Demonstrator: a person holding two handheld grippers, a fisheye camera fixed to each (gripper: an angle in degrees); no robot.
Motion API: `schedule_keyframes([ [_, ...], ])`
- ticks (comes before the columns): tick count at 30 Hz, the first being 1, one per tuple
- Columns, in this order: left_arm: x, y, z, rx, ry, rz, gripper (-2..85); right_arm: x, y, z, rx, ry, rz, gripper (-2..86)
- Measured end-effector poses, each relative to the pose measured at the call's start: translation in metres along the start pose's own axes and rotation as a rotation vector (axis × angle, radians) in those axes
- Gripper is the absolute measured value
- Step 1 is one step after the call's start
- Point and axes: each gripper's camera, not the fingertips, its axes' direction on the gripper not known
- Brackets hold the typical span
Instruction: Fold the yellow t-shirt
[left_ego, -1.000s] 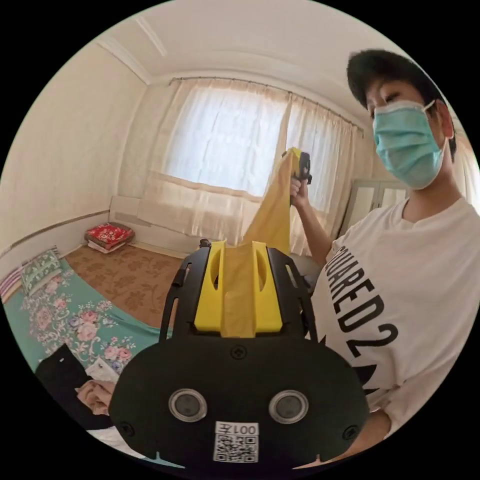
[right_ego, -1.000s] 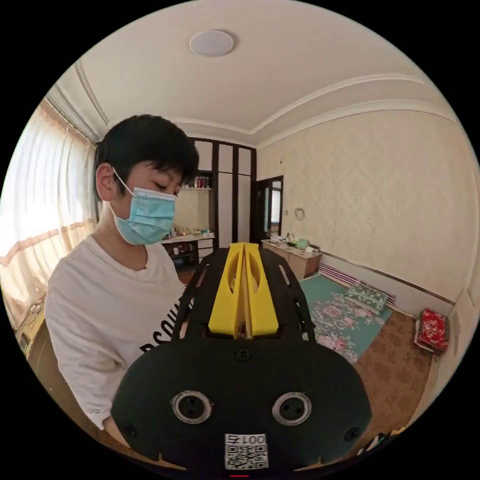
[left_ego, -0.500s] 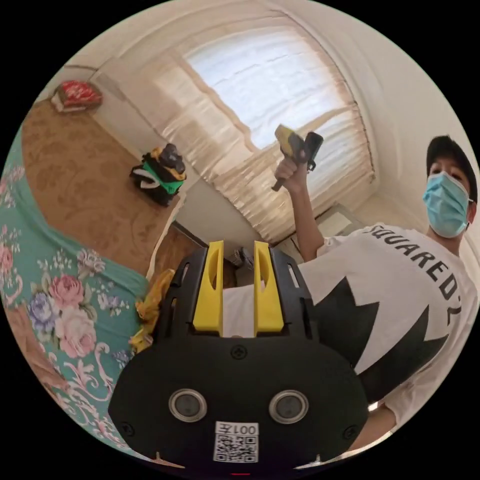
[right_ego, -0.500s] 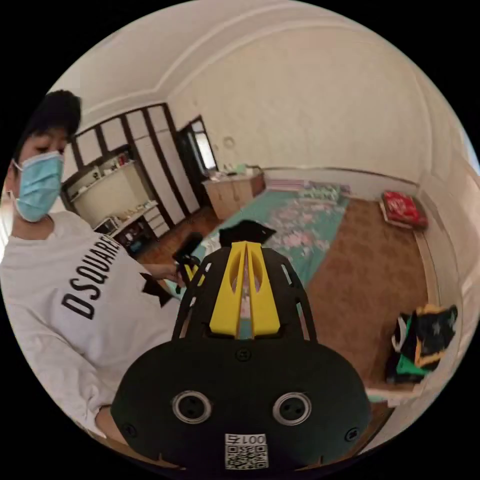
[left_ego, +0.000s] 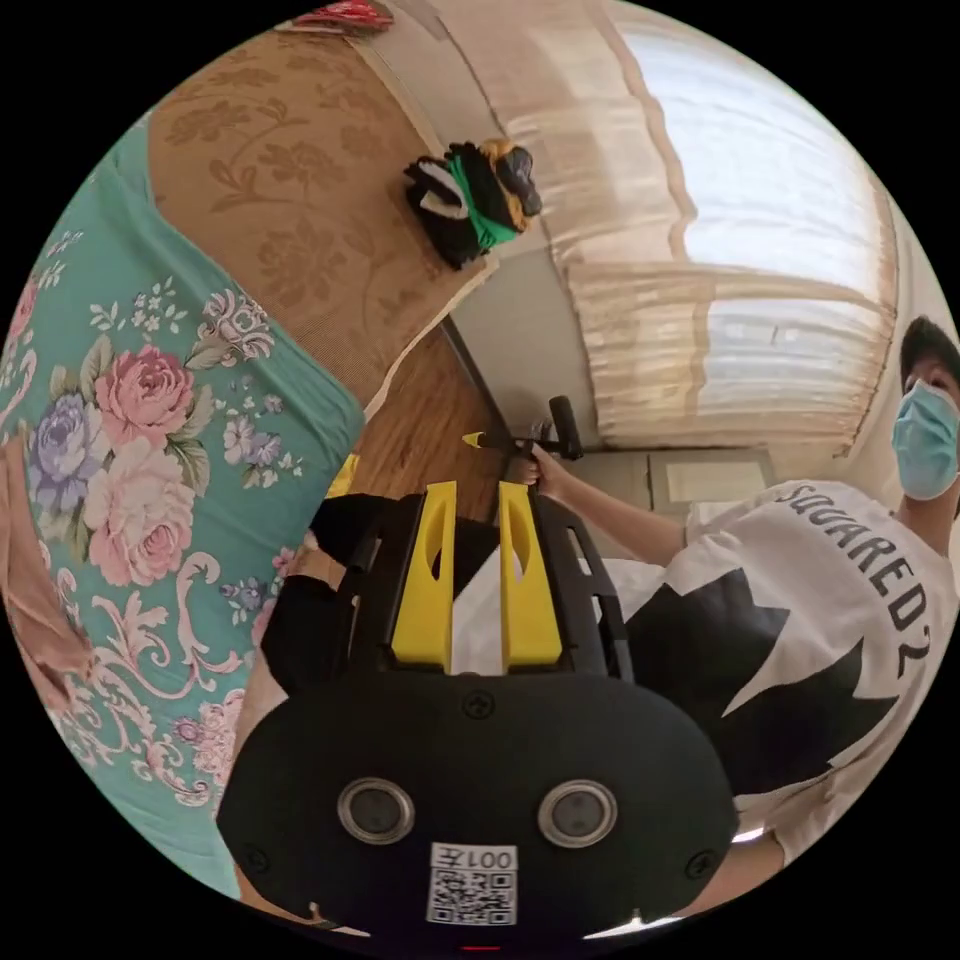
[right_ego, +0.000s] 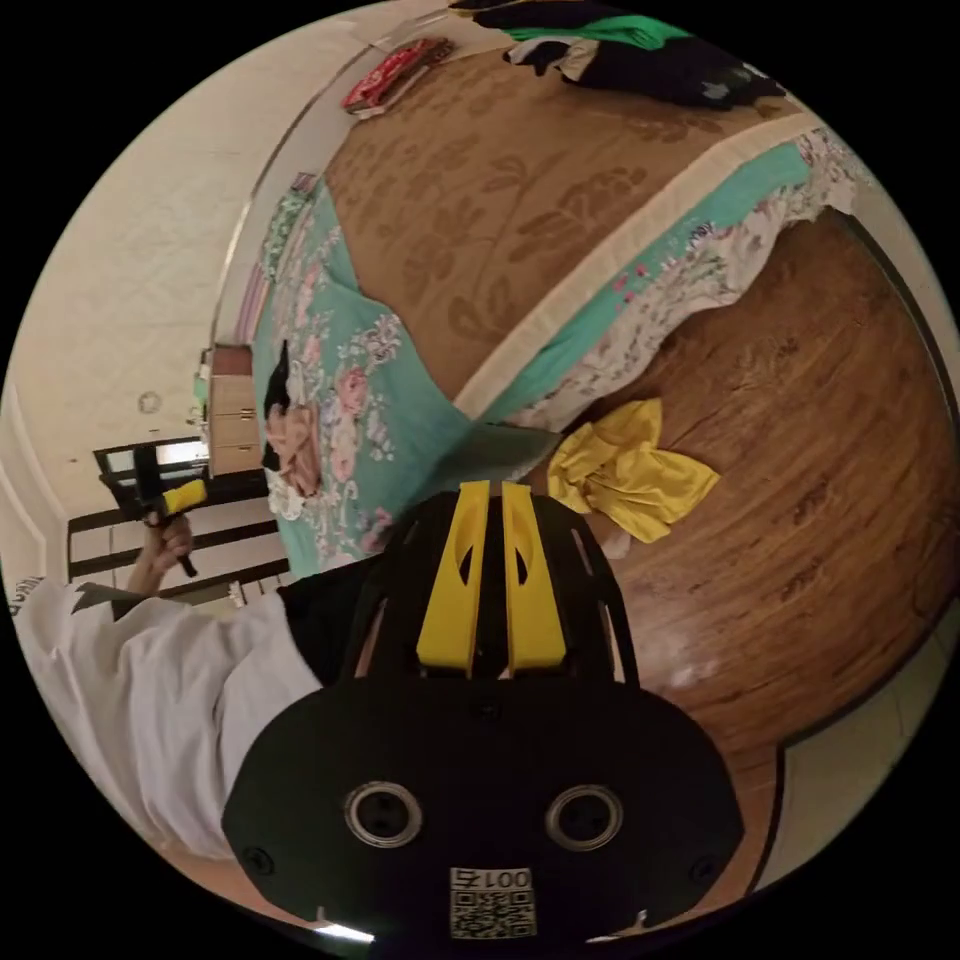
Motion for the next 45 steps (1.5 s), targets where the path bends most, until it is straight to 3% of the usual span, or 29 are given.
schedule_keyframes([
  [5,-0.06,-0.11,0.07,-0.213,-0.081,0.258,3.7,0.047,-0.049,0.107,-0.084,0.237,0.028,7.2],
  [11,-0.132,-0.173,0.137,-0.214,-0.068,0.53,2.6,0.146,-0.103,0.27,-0.101,0.214,0.216,9.6],
  [18,-0.226,-0.175,0.162,-0.159,0.114,0.491,0.9,0.233,-0.125,0.41,-0.136,0.19,0.406,5.2],
  [20,-0.243,-0.176,0.164,-0.133,0.168,0.46,0.7,0.245,-0.126,0.427,-0.216,0.161,0.425,2.7],
  [22,-0.249,-0.178,0.166,-0.143,0.191,0.451,0.8,0.242,-0.117,0.419,-0.171,0.144,0.375,1.5],
  [28,-0.227,-0.177,0.185,-0.27,0.144,0.415,2.5,0.18,-0.019,0.255,0.245,-0.208,0.204,0.1],
  [33,-0.173,-0.171,0.207,-0.402,-0.169,0.494,6.8,0.031,0.066,0.055,0.186,0.004,-0.218,-0.2],
  [37,-0.122,-0.164,0.226,-0.545,-0.354,0.599,11.6,-0.051,0.12,-0.088,0.265,-0.015,-0.466,-0.2],
  [41,-0.059,-0.169,0.223,-0.616,-0.298,0.708,15.9,-0.124,0.178,-0.246,0.361,0.029,-0.805,-0.2],
  [45,0.007,-0.194,0.192,-0.501,-0.227,0.794,17.5,-0.179,0.227,-0.382,0.444,0.076,-1.209,-0.1],
])
